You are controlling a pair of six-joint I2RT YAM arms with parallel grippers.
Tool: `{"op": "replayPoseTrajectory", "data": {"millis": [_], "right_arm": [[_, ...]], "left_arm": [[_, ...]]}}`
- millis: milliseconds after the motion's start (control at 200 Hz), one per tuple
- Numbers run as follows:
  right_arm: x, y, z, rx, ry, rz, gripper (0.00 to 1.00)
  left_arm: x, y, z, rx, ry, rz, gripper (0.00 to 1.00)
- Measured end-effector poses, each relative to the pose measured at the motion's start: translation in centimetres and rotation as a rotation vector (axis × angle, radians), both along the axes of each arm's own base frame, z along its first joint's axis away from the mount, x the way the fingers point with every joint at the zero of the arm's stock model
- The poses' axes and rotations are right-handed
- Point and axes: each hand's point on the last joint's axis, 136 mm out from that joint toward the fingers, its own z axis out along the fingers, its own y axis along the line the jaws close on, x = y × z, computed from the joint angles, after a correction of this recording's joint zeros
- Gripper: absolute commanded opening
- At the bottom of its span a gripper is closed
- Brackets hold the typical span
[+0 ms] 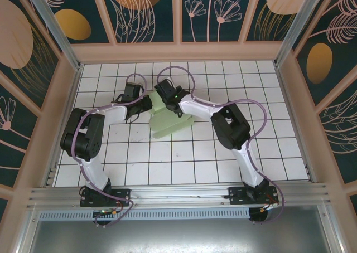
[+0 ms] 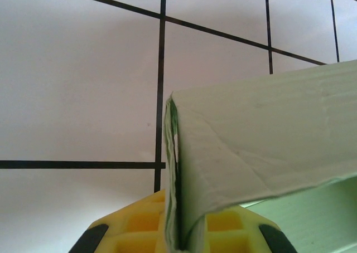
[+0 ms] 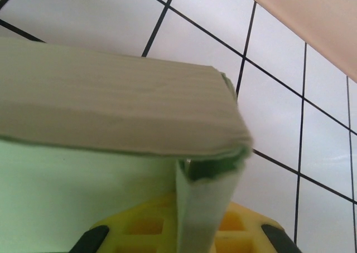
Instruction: Fold the paper box
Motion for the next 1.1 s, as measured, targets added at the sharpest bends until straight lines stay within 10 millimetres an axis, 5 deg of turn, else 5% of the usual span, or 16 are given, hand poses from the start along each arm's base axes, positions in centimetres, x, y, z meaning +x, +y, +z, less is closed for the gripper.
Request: {"op": "replayPoseTrajectory", "data": {"millis": [55, 240, 365, 480, 751, 1101], "right_arm": [[0.0, 0.0, 0.0, -0.007, -0.005, -0.005, 0.00], [0.1, 0.3, 0.4, 0.010, -0.013, -0.006, 0.00], [0.0, 0.6, 0.1, 0.022, 0.003, 0.016, 0.30], [-0.6, 1.0, -0.6, 0.045, 0.030, 0.049, 0.33], [-1.8, 1.9, 1.1, 0.120, 0.031, 0.111, 0.72], [-4.1, 2.1, 5.7, 0.299, 0.005, 0.188, 0.79]], "left_arm": [[0.0, 0.0, 0.0, 0.001, 0.000, 0.001, 0.00], [0.0, 0.1, 0.0, 0.002, 0.001, 0.002, 0.00], [0.0, 0.2, 0.0, 0.006, 0.000, 0.007, 0.00], [0.1, 0.2, -0.1, 0.008, 0.000, 0.007, 0.00], [0.2, 0.0, 0.2, -0.002, -0.008, -0.003, 0.00], [0.5, -0.2, 0.6, -0.010, -0.019, -0.007, 0.00]]}}
